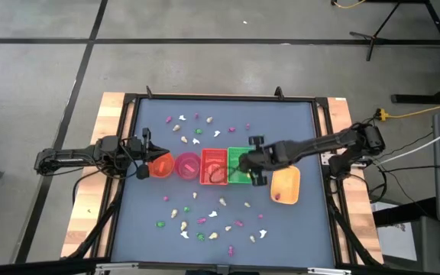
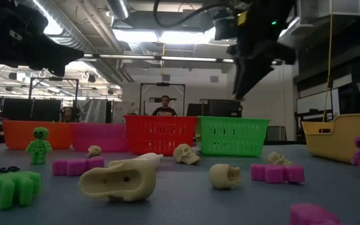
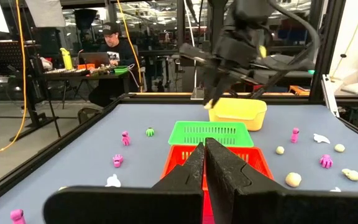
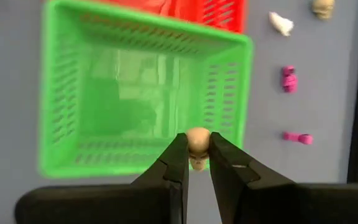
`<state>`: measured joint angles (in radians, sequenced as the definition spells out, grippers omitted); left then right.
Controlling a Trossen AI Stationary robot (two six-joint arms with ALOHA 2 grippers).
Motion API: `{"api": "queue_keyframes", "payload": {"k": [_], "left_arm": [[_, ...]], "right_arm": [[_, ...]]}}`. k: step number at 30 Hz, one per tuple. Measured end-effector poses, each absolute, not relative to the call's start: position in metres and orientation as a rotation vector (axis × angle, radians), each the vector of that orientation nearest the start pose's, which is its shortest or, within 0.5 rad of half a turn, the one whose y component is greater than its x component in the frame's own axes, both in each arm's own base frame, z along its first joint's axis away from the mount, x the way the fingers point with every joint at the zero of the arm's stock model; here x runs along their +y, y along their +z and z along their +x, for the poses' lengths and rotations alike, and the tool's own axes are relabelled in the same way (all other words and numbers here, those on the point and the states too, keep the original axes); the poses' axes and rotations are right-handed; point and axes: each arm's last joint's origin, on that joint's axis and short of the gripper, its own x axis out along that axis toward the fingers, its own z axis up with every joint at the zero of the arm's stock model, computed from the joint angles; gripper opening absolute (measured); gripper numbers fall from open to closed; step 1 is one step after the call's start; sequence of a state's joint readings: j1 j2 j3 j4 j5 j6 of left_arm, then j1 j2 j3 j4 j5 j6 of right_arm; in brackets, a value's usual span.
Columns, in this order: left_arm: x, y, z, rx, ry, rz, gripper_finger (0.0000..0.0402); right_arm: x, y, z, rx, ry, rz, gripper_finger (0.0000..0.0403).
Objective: Sort Halloween decoration
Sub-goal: Put the yellow skull toy in a green bin
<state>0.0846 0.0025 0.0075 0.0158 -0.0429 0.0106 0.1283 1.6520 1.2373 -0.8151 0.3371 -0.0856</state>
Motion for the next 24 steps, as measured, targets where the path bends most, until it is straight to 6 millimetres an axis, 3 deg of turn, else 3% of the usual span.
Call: {"api": "queue_keyframes", "payload": {"k": [9, 17, 24], "left_arm": [[0.009, 0.167, 0.097, -0.020, 0.128, 0.011, 0.0000], [0.009, 0.168, 0.097, -0.021, 0.128, 0.011, 0.0000], [0.009, 0.167, 0.097, -0.020, 0.127, 0.011, 0.0000]], "right_arm": [[-0.005, 0.237, 0.333, 1.106, -0.075, -0.147, 0.0049], [-0.019, 0.237, 0.334, 1.101, -0.081, -0.100, 0.0050], [-0.018, 0.237, 0.334, 1.101, -0.079, -0.101, 0.0105]]}}
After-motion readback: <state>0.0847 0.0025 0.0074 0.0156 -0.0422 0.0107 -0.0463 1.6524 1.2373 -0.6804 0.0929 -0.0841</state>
